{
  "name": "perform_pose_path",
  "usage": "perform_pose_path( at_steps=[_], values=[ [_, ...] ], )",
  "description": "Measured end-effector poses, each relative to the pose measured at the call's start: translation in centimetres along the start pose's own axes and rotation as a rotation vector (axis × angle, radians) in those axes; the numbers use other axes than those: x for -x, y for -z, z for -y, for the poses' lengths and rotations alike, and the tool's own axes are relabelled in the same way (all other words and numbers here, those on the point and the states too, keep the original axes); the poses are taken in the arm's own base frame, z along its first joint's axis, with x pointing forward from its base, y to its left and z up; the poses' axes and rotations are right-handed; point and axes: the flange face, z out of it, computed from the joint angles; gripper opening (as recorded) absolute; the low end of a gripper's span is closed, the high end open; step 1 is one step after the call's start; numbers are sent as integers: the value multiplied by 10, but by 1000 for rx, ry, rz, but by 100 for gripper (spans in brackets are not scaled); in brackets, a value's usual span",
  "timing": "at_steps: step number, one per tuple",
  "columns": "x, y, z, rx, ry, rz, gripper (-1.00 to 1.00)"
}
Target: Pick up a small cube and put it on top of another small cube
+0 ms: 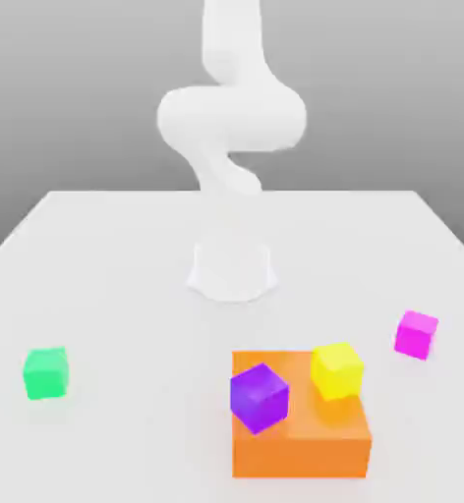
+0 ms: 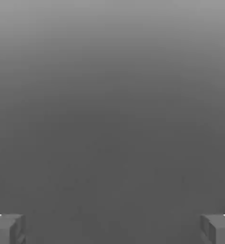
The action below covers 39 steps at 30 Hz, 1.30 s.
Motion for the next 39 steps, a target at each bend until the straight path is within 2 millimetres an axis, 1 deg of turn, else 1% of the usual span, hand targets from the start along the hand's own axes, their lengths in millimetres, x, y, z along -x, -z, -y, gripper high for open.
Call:
perform_pose_path(
  at_steps=[4,9,14,18,22,25,29,31,33,34,36,39],
  values=[
    [42,-63,22,-14,264,121,0],
    [110,-129,44,-48,589,257,0],
    [191,-180,54,-100,920,384,0],
    [261,-211,53,-153,1188,480,0],
    [333,-232,42,-216,1458,572,0],
    [385,-243,27,-269,1661,638,0],
    [449,-251,-2,-348,1930,723,0],
    [484,-250,-19,-399,2079,765,0],
    [513,-249,-39,-447,2219,806,0],
    [526,-249,-46,-466,2267,816,0],
    [531,-265,-56,-464,2275,826,0],
    [545,-286,-69,-464,2277,829,0]
  ],
)
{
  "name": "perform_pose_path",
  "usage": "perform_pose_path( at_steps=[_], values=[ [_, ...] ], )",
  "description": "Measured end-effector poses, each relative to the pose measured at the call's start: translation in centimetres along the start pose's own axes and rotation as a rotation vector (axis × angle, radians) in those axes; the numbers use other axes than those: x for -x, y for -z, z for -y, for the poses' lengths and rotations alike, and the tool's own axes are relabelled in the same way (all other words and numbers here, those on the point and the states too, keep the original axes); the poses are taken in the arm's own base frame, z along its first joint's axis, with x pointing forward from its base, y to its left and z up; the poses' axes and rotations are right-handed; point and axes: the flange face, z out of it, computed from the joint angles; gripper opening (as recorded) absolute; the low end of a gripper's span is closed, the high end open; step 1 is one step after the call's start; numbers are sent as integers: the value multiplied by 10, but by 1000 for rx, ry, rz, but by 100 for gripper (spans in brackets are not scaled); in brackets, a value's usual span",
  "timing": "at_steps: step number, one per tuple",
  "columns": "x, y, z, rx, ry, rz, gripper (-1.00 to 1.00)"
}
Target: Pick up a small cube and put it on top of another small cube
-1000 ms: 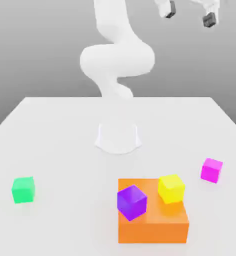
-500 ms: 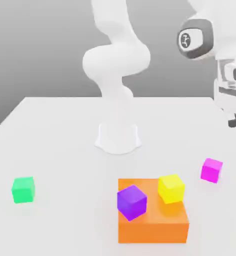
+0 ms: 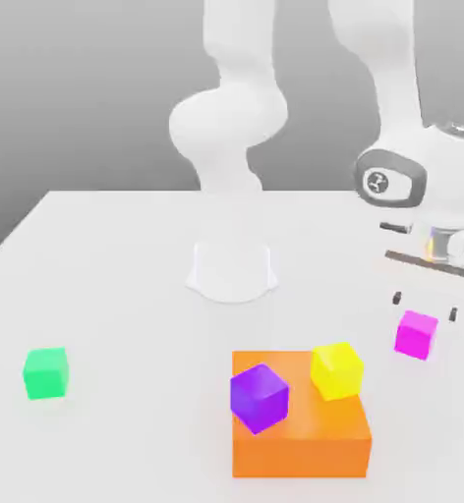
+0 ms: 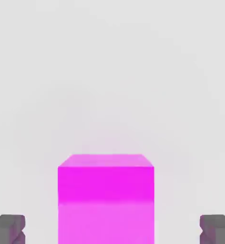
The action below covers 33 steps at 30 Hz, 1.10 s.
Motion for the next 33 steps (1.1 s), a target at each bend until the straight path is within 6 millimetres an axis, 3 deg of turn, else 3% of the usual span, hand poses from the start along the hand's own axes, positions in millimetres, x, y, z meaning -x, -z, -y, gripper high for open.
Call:
perform_pose_path(
  at_steps=[1,2,9,15,17,23,28,30,33],
  values=[
    [0,-9,0,0,0,0,0],
    [1,-18,1,-1,0,0,-100],
    [1,-19,1,-2,0,1,-100],
    [1,30,1,-2,0,2,-100],
    [9,48,-11,-1,-63,2,-100],
    [91,105,-86,1,-531,2,-100],
    [185,156,-123,-2,-947,1,-100],
    [200,148,-127,-5,-1011,-1,-100],
    [205,114,-128,-5,-1030,-1,-100]
  ],
)
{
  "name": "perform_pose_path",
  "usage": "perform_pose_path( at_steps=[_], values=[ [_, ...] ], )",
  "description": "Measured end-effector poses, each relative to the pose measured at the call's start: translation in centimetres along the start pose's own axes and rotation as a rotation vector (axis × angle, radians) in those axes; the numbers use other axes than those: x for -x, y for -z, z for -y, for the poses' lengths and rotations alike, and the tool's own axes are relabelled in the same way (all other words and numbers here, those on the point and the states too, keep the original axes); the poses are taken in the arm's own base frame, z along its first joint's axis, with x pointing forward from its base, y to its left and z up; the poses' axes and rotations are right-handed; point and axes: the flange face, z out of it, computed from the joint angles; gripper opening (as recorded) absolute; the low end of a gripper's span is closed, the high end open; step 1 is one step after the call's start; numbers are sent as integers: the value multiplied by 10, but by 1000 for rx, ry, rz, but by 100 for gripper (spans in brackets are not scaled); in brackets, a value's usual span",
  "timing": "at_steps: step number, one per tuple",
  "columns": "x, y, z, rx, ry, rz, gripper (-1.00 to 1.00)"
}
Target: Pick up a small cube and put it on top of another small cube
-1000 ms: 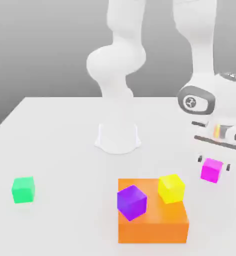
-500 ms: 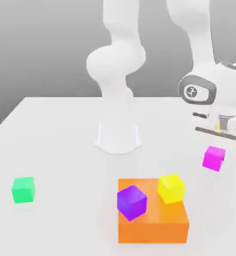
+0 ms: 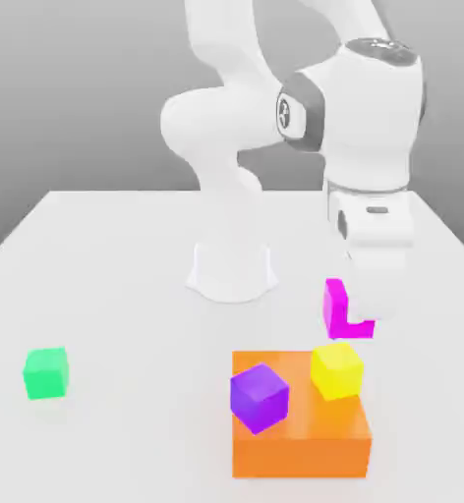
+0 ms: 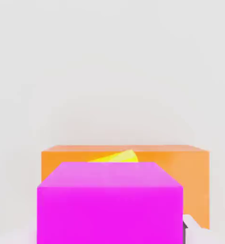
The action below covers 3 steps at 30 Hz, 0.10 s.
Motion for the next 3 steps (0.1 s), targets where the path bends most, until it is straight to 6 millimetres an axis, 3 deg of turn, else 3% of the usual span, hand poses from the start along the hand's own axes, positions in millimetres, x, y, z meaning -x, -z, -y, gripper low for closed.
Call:
perform_pose_path(
  at_steps=[1,3],
  values=[
    [1,-9,0,1,-2,0,100],
    [1,-9,0,1,-2,0,100]
  ],
)
